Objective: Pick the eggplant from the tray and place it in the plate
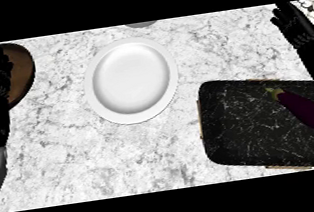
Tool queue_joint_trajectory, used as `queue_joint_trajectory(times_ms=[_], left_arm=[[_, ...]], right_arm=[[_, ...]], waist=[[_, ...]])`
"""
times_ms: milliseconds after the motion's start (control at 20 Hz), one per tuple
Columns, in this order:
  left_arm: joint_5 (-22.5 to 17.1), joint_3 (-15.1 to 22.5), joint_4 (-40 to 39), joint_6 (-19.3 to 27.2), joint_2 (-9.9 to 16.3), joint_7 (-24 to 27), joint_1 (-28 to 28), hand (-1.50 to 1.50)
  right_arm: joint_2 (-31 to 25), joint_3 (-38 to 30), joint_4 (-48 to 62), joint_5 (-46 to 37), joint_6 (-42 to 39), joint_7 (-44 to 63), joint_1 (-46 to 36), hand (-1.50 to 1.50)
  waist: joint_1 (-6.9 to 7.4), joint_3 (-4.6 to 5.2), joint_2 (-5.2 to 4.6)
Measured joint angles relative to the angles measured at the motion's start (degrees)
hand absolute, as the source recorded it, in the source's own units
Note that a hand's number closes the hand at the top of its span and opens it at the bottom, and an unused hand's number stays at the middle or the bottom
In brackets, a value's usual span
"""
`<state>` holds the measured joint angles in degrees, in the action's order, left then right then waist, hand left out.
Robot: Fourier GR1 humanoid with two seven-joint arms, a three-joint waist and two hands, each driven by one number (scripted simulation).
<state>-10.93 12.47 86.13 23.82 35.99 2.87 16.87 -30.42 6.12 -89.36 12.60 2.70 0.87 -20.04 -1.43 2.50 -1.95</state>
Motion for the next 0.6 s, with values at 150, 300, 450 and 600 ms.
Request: queue_joint_trajectory(times_ms=[150, 300, 450, 600], left_arm=[[-1.43, 0.17, -0.03, -1.82, -0.94, -0.08, 0.49, 0.0], [-3.0, 1.15, 0.85, -4.01, -2.19, -0.09, 1.4, 0.0], [-4.55, 2.19, 1.03, -5.65, -3.27, -0.96, 0.96, 0.0], [-6.17, 2.05, 1.84, -7.01, -3.83, -1.52, 0.02, 0.0]], right_arm=[[0.92, 5.04, -1.33, 0.89, -5.79, -0.24, 0.06, 1.5], [2.35, 13.27, -3.29, 3.23, -16.0, -1.84, 0.11, 1.5], [-5.25, 18.28, -5.82, -9.27, -18.84, -3.16, -2.95, 1.5], [-6.66, 23.05, -4.97, -17.23, -16.61, -9.37, 4.04, -1.5]], waist=[[1.02, -1.3, 0.89], [2.75, -1.94, 0.99], [2.6, -1.82, 2.21], [1.61, -2.24, 2.12]])
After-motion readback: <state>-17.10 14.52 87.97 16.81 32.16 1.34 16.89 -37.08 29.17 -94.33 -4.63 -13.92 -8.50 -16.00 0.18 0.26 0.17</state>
